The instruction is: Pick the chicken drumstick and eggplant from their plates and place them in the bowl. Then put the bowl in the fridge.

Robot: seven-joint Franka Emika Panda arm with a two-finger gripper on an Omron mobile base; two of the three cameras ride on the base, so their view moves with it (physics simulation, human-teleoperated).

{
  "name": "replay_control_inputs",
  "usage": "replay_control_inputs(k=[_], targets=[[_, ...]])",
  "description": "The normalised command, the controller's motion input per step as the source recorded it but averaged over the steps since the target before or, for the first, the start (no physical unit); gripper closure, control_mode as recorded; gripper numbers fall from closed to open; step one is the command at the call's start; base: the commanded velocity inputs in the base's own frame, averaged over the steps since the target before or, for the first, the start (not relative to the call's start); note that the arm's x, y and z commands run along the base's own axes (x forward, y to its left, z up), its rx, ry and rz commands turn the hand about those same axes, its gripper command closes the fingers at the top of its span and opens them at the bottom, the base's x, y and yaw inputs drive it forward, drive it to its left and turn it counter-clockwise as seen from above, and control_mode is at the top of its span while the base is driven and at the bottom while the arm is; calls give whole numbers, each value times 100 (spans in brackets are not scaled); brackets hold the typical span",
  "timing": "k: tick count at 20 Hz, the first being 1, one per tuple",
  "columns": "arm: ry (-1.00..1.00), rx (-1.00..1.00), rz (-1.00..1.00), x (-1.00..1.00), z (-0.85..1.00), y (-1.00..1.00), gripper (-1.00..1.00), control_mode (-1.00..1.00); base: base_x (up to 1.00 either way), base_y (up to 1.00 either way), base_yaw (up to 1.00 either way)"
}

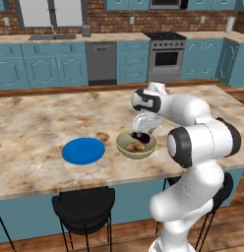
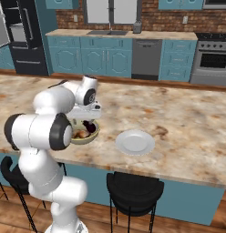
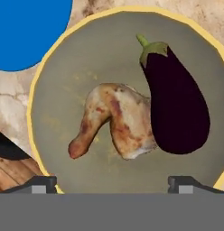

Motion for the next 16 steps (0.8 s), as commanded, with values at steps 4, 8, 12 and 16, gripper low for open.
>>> replay_control_inputs(k=[4,8,12,16], targets=[[-10,0,-18,-56,19,0,-100,-100,0,0,0],[-2,0,-35,-57,4,-7,-100,-100,0,0,0],[3,0,-56,-46,0,-6,-100,-100,0,0,0],[3,5,-50,-35,0,0,-100,-100,0,0,0]])
